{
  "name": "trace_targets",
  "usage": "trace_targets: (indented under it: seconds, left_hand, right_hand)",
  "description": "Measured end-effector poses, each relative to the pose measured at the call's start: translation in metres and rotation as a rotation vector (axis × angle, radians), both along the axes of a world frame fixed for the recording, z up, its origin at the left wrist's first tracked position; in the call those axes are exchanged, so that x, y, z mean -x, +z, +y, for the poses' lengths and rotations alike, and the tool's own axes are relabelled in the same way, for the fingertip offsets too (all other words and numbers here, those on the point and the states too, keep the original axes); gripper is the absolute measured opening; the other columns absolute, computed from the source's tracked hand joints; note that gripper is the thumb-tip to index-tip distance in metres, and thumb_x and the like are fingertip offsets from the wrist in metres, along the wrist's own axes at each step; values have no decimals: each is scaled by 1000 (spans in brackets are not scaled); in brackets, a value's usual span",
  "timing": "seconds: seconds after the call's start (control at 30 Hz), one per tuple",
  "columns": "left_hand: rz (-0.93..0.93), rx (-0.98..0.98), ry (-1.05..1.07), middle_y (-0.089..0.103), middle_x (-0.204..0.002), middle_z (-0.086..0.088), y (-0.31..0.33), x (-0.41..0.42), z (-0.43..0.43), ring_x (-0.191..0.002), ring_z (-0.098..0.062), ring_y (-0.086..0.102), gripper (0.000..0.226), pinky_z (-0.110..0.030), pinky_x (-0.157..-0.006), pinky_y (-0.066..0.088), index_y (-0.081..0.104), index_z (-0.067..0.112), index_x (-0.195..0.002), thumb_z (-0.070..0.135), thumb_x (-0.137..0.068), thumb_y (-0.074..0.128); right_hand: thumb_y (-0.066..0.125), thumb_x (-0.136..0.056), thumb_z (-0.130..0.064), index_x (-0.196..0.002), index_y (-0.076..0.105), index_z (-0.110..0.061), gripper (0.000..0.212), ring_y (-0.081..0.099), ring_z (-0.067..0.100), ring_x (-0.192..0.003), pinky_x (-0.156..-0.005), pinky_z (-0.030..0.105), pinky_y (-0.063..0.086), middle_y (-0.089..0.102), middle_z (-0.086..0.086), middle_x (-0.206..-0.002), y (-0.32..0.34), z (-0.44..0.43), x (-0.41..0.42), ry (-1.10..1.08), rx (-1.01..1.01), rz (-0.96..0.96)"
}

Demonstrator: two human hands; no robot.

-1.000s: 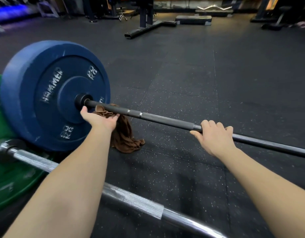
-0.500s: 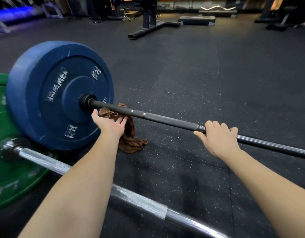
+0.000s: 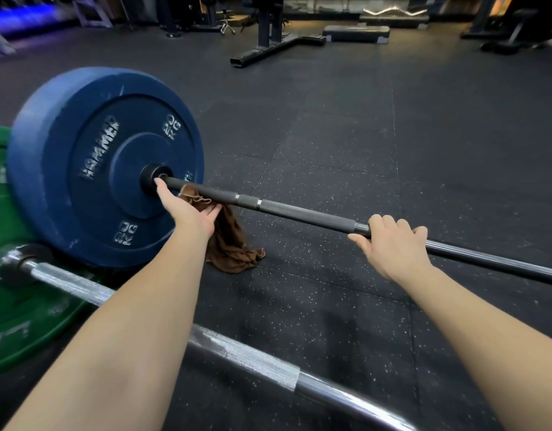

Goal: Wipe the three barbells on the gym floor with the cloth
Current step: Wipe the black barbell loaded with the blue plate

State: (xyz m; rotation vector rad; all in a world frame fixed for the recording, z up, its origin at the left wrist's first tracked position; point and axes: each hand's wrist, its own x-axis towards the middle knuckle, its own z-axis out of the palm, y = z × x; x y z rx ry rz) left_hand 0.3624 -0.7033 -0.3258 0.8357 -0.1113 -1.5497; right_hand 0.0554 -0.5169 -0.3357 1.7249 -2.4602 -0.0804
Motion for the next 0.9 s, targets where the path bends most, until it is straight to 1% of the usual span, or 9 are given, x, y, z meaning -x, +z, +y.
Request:
trace_targets:
  seconds: [0.17, 0.23, 0.3, 0.4, 0.57, 0.63, 0.73, 0.8, 0.9]
  left_hand:
    - [9, -21, -12, 44, -155, -15, -4, 16, 13, -139, -42, 46, 85, -57, -114, 41, 40, 25, -155, 74, -87, 57]
    - [6, -35, -31, 48, -151, -15, -6, 31, 21, -136, -41, 50, 86, -56, -113, 42, 38, 25, -156, 75, -88, 56]
    - [5, -40, -54, 55, -141, -17, -7, 51, 31, -127, -40, 56, 87, -55, -112, 43, 38, 22, -155, 74, -88, 56]
    - [21, -51, -41, 63, -121, -14, -4, 67, 38, -109, -36, 65, 75, -54, -111, 44, 45, 24, -146, 73, -90, 53]
    - [-21, -28, -8, 64, -128, -13, -4, 46, 16, -107, -37, 69, 78, -59, -105, 47, 52, 23, -142, 76, -85, 54]
    - [-21, -26, 10, 59, -135, -15, -5, 31, 6, -117, -40, 63, 77, -60, -108, 44, 51, 23, -144, 75, -87, 52]
    - [-24, -52, 34, 51, -147, -15, -3, 16, 2, -131, -43, 52, 84, -60, -113, 39, 44, 25, -151, 75, -85, 56]
    - [-20, -73, 67, 54, -143, -15, -1, 19, 8, -127, -41, 56, 81, -59, -111, 42, 44, 25, -150, 73, -85, 55]
    - [-67, -120, 133, 62, -135, -13, 4, 36, 17, -112, -36, 67, 74, -54, -99, 50, 48, 27, -143, 71, -86, 54]
  right_hand:
    - [24, -100, -67, -106, 42, -21, 50, 53, 28, -101, -86, 46, 37, 56, 0, -111, -1, 0, 1, -6, -7, -15]
    - [24, -99, -68, -105, 41, -22, 50, 53, 28, -101, -87, 46, 38, 56, -1, -111, -1, -1, 0, -11, -18, -16]
    - [24, -99, -68, -106, 42, -22, 50, 54, 28, -102, -88, 46, 38, 56, -1, -111, 0, -1, 0, -16, -22, -17]
    - [24, -99, -68, -101, 37, -22, 48, 53, 28, -102, -87, 46, 38, 57, -1, -112, 2, -1, 0, -12, -26, -32]
    - [22, -100, -68, -99, 32, -23, 46, 52, 27, -104, -83, 45, 33, 57, -1, -115, 7, -4, 3, -6, -80, -65]
    - [22, -100, -68, -100, 32, -23, 47, 53, 28, -105, -84, 45, 34, 57, -1, -116, 7, -4, 3, -3, -80, -69]
    - [22, -100, -69, -102, 34, -23, 47, 53, 27, -104, -86, 46, 36, 56, -1, -115, 4, -3, 4, 2, -68, -52]
    - [22, -100, -68, -104, 37, -22, 49, 53, 27, -102, -85, 46, 36, 57, -1, -114, 3, -2, 3, 8, -52, -30]
    - [23, -100, -68, -107, 40, -22, 50, 54, 27, -102, -85, 46, 37, 57, -1, -114, 4, -1, 3, 4, -47, -18]
